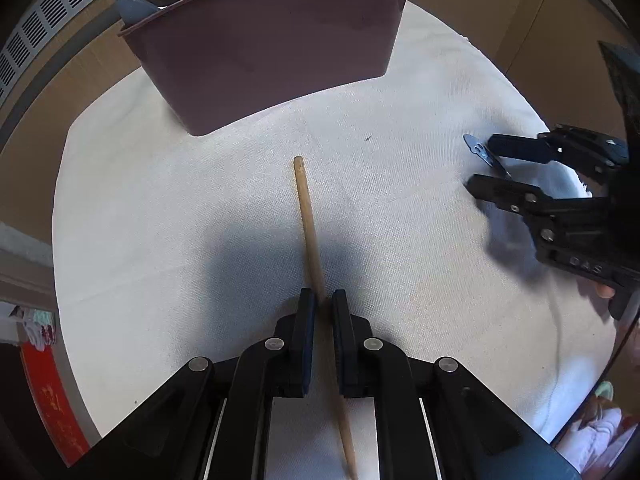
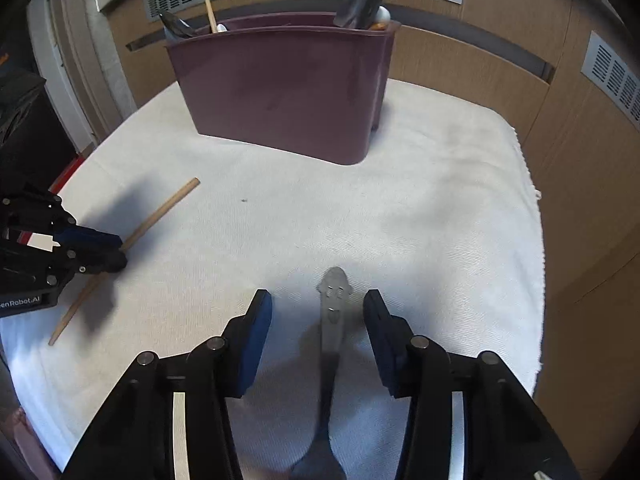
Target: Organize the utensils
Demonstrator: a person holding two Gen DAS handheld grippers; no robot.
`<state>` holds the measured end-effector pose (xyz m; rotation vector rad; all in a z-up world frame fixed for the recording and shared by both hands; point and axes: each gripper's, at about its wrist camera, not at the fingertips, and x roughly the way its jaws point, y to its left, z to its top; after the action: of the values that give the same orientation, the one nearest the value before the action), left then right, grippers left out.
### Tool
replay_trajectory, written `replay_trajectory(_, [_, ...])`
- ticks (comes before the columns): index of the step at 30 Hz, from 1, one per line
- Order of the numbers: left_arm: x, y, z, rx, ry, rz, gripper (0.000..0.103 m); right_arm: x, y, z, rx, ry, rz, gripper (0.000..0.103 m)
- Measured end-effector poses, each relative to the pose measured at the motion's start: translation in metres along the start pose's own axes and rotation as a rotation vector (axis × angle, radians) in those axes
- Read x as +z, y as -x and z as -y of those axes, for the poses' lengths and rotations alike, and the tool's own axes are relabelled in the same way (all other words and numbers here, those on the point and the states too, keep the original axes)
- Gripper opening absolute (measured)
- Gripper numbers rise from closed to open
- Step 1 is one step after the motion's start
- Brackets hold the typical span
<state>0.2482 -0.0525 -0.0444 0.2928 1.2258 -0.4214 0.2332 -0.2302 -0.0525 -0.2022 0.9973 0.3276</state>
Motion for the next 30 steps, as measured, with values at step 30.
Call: replay_trajectory(30, [-0.011,0.005,-0.016,-0.069,0.111,0.035,0.012,-0.008,0.128,-0.002,-0.208,-0.037,0.328,0.025])
